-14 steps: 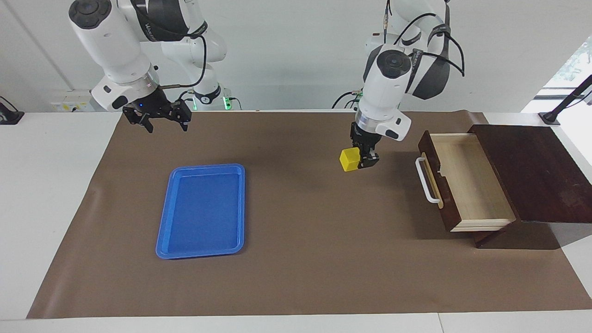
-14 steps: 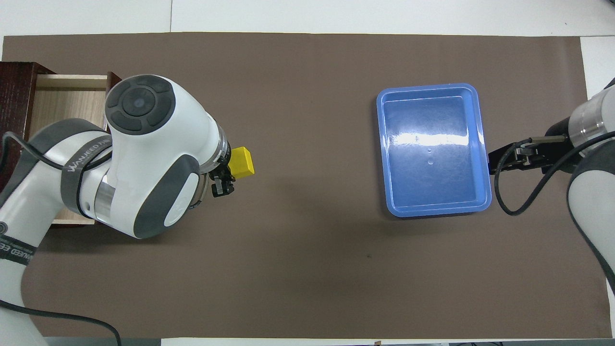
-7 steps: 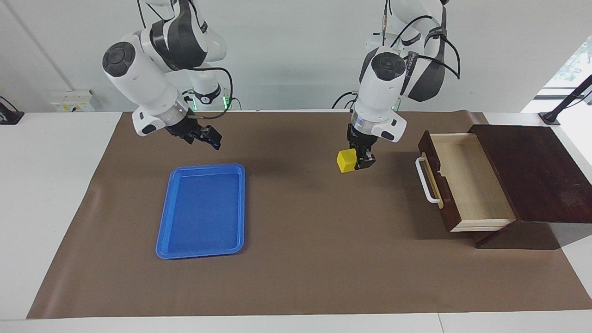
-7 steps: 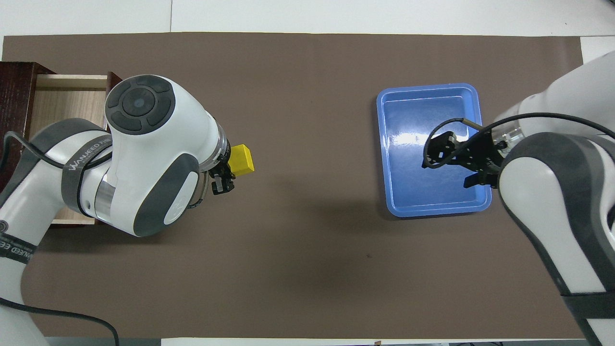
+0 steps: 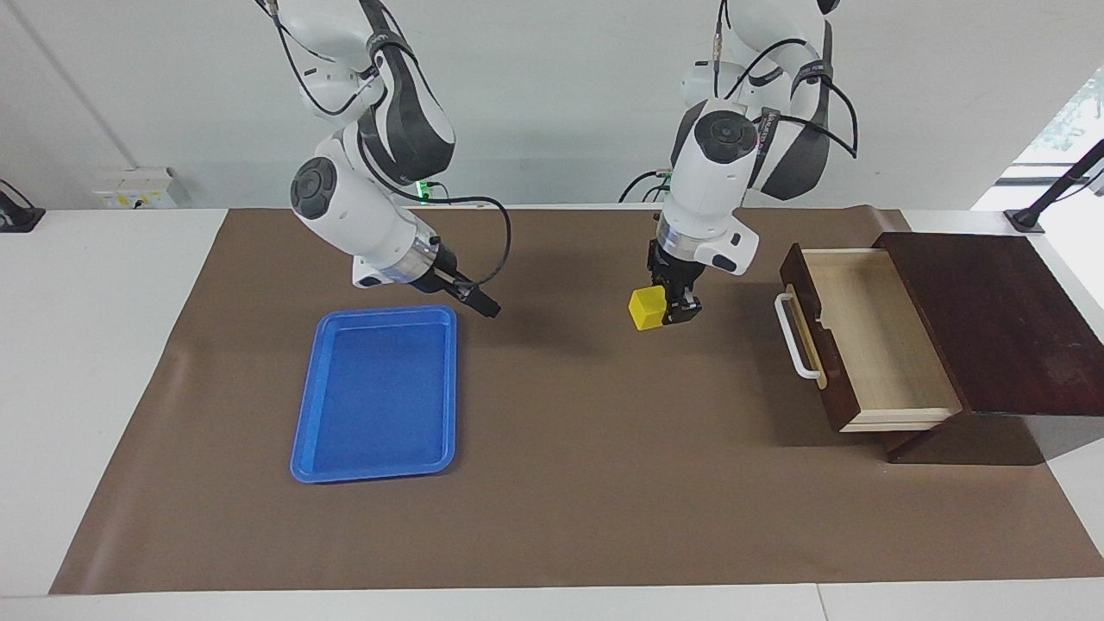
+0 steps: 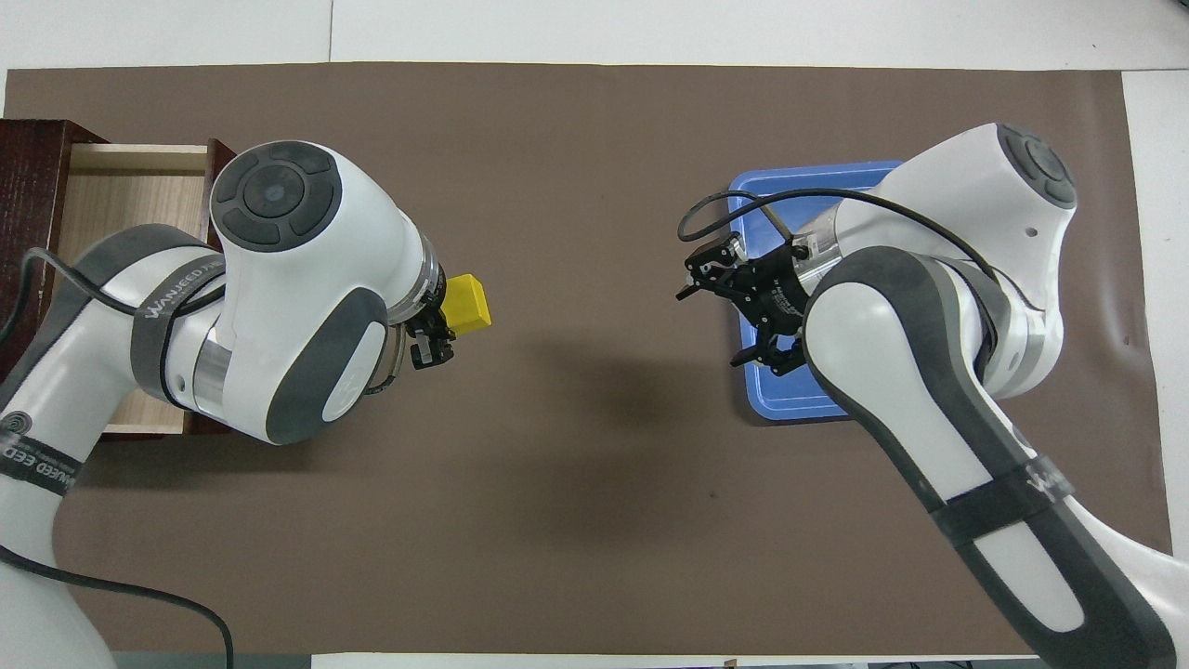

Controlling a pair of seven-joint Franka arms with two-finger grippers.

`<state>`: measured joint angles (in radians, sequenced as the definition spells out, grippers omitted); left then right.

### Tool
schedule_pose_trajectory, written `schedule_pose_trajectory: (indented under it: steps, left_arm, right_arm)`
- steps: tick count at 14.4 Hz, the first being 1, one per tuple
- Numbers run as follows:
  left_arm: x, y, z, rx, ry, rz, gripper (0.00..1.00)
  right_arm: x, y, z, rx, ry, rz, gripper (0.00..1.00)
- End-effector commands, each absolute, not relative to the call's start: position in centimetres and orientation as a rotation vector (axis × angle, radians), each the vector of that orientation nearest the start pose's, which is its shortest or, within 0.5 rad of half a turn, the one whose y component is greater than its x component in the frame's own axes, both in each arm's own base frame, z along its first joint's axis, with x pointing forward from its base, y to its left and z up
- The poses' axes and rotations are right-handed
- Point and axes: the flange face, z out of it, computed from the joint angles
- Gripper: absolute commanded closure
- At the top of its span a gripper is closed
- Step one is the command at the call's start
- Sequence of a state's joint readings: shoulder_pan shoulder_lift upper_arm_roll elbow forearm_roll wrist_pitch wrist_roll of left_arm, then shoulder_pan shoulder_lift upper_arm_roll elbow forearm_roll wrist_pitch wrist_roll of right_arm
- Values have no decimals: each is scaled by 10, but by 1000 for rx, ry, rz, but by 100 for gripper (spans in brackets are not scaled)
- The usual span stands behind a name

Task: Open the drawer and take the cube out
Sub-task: 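Hold the cube with the left gripper while the right gripper reaches it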

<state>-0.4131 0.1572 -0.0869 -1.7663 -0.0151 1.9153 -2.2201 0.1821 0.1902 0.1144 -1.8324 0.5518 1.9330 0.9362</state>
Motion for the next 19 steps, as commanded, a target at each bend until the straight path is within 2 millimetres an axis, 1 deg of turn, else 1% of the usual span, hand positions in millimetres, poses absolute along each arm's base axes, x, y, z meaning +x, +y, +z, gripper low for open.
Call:
schedule_pose_trajectory:
  steps: [1,2,4,5,6,7,8,9,10,11,12,15,16,19]
  left_arm:
    - [536,-291,470,2029,2384,-64,100]
    - [534,-293,470,2033,2382,-65,100]
    - [533,-294,469,2036,2381,-65,100]
    - [532,-294,468,2038,2384,-66,100]
    - [531,-295,467,2043,2382,-67,100]
    - [530,-296,467,2045,2380,-66,100]
    - [529,-296,467,2050,2382,-68,100]
    - [525,-301,467,2062,2371,-68,100]
    - [522,-305,466,2073,2364,-68,100]
    - [517,-309,463,2088,2360,-69,100]
    - [511,-315,460,2110,2347,-68,100]
    - [511,-315,461,2097,2334,-61,100]
    - [510,-315,459,2100,2335,-64,100]
    - [510,-314,457,2100,2338,-62,100]
  right_arm:
    - [584,240,415,-2351,1265,596,0]
    - [593,253,409,-2320,1317,624,0]
    - [606,292,404,-2277,1382,661,0]
    - [609,304,400,-2257,1413,665,0]
    - [614,307,397,-2229,1452,656,0]
    - [613,318,391,-2182,1488,685,0]
    - [613,334,389,-2115,1501,717,0]
    - [610,342,385,-2111,1500,724,0]
    - [611,344,382,-2089,1513,744,0]
    - [610,351,382,-2068,1509,762,0]
    - [605,362,384,-2069,1495,761,0]
    - [594,377,385,-2091,1472,783,0]
    - [591,380,386,-2090,1477,792,0]
    - [587,381,384,-2081,1484,860,0]
